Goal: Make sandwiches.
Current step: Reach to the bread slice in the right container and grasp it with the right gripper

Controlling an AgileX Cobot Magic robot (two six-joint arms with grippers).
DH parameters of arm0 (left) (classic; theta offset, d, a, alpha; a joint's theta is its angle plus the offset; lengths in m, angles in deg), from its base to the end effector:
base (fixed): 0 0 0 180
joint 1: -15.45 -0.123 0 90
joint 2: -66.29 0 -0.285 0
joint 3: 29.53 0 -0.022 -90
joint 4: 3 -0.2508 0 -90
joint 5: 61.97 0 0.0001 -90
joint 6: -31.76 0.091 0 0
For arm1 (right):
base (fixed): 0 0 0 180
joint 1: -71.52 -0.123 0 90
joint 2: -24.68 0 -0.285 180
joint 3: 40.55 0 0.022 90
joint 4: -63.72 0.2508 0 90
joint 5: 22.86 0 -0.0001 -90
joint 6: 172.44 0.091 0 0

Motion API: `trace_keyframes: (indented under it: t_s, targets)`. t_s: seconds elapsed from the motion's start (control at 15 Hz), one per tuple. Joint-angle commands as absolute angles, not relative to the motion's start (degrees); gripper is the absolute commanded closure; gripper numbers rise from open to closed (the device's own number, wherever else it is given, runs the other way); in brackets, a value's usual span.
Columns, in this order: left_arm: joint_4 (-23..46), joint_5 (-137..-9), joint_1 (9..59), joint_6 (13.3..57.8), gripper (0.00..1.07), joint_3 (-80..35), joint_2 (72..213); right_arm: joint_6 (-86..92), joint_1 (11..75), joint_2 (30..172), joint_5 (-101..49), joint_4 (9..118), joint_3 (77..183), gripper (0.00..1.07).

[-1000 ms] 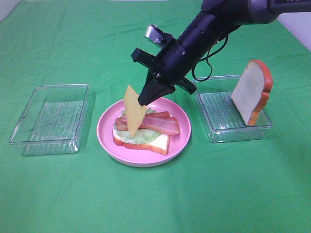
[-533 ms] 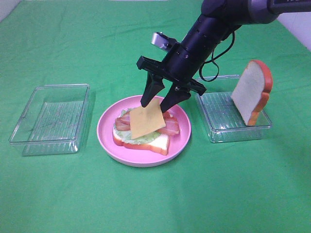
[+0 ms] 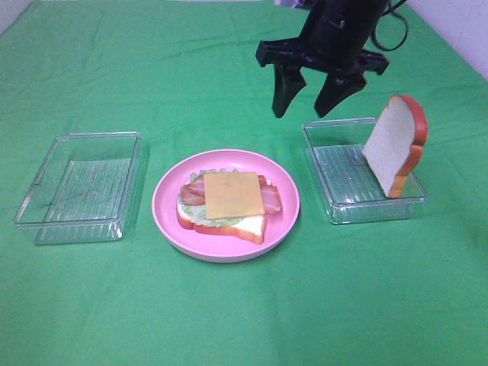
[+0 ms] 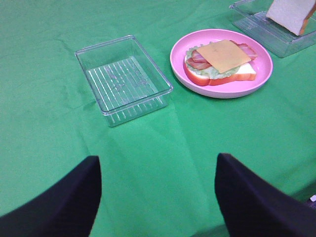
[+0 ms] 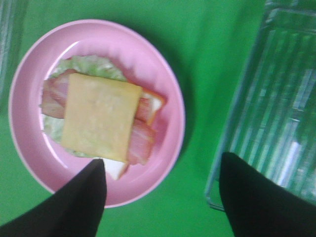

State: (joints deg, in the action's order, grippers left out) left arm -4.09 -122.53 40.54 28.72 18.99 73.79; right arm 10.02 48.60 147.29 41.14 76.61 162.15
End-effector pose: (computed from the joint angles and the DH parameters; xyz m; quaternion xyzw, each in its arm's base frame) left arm -0.0044 0.0037 0.2778 0.1623 0.8351 -0.1185 0.5121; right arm 0.3889 0.1842 0.2561 -0.1407 0.9744 0.1347 0.1122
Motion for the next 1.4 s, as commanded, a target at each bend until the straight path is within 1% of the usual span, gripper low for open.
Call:
trace_keyframes:
  t_s: [0.07, 0.13, 0.2, 0.27, 0.47, 0.73, 0.8, 1.0, 1.4]
  targets:
    - [-4.3, -122.0, 40.8, 28.8, 0.42, 19.0, 72.8, 13.6, 48.9, 143.0, 42.6, 64.8, 162.0, 0.44]
    - [-4.3, -122.0, 40.8, 28.8, 0.42, 19.0, 72.8, 15.1, 48.9, 142.0, 43.1, 60.9, 162.0, 0.42]
    - [-4.3, -122.0, 40.8, 28.8, 0.42, 19.0, 72.8, 16.8, 48.9, 141.4, 44.4, 56.1, 162.0, 0.31]
    - [-4.3, -122.0, 40.8, 28.8, 0.42, 19.0, 72.8, 16.8, 48.9, 141.4, 45.8, 54.0, 162.0, 0.27]
    - [-4.3, -122.0, 40.8, 28.8, 0.42, 19.0, 72.8, 16.8, 49.8, 141.5, 46.3, 53.1, 162.0, 0.27]
    - [-4.3, -122.0, 40.8, 28.8, 0.42, 19.0, 72.8, 13.2, 59.9, 142.5, 46.4, 62.3, 161.9, 0.27]
    - [-4.3, -122.0, 40.8, 28.8, 0.42, 19.0, 72.8, 13.2, 59.9, 142.5, 46.4, 62.3, 161.9, 0.27]
    - [-4.3, -122.0, 40.8, 28.8, 0.42, 19.0, 72.8, 9.7, 64.4, 144.6, 46.6, 67.6, 161.9, 0.27]
    - [-4.3, -122.0, 40.8, 28.8, 0.42, 19.0, 72.8, 7.6, 64.8, 152.3, 44.9, 68.7, 161.9, 0.27]
